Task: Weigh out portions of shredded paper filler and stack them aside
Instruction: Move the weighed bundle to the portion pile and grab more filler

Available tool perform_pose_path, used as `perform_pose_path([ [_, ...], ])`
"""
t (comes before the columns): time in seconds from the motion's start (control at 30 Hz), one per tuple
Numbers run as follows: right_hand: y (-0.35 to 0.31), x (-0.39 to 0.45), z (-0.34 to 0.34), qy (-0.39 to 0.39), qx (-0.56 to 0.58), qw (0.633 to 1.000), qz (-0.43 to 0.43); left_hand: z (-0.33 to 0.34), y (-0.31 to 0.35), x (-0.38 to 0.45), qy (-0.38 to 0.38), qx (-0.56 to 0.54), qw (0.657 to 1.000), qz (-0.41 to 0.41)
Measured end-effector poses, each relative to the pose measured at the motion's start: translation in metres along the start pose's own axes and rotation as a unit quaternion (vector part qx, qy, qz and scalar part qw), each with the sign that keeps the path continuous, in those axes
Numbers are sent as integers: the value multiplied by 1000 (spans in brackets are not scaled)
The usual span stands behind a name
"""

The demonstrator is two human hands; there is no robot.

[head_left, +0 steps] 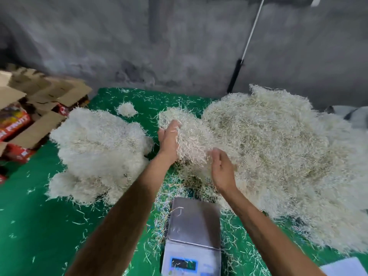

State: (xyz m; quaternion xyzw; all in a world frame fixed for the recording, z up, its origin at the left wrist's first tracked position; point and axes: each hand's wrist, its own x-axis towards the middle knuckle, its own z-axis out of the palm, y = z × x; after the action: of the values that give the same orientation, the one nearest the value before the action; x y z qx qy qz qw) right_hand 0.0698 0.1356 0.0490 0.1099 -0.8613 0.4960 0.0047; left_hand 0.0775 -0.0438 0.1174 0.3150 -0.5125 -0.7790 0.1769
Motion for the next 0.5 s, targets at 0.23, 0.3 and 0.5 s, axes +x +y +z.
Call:
perform_pose_path([
  [0.23, -42, -11, 28, -153, 381, 889, 203, -17, 57, -35, -80, -84, 993, -3],
  [0.3, -65, -5, 29, -137, 525, 803, 249, -19, 47, -38, -53, 61, 996, 38],
  [0.5, -113, 3, 32, -94, 425, 886, 161, -53, 8, -41, -127, 327, 936, 11],
])
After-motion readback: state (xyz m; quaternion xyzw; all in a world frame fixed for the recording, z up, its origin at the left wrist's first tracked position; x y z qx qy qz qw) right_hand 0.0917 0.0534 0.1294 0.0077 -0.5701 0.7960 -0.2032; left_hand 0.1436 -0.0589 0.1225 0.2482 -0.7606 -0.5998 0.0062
